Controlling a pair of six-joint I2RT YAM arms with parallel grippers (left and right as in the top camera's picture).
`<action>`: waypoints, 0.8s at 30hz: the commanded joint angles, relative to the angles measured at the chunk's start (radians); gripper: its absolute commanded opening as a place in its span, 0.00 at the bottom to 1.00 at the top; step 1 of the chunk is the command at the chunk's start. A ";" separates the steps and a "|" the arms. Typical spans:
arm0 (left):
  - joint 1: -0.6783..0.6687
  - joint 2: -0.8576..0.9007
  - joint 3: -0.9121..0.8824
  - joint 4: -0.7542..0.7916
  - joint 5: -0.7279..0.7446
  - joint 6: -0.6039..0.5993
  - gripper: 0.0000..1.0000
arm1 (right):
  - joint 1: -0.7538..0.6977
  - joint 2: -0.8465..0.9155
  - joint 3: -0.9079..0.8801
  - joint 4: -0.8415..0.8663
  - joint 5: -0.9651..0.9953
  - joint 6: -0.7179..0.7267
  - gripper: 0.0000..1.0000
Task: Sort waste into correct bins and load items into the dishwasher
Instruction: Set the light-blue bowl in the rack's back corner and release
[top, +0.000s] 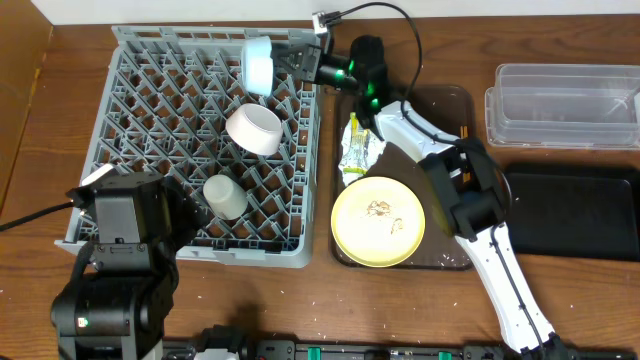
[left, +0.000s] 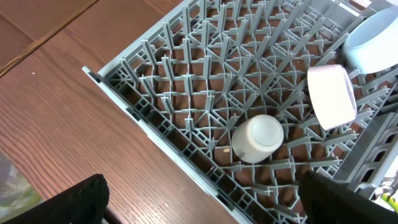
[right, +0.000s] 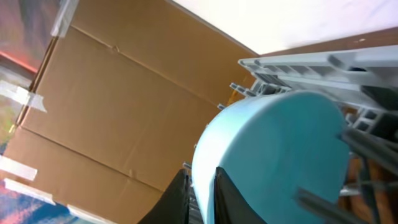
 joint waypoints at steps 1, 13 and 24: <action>0.003 0.000 0.011 -0.003 -0.010 -0.001 0.98 | -0.026 0.006 0.019 -0.003 -0.057 0.022 0.15; 0.003 0.000 0.011 -0.003 -0.010 -0.001 0.98 | -0.109 -0.285 0.033 -0.591 -0.014 -0.281 0.24; 0.003 0.000 0.011 -0.003 -0.010 -0.001 0.98 | -0.129 -0.695 0.033 -1.640 0.665 -0.652 0.99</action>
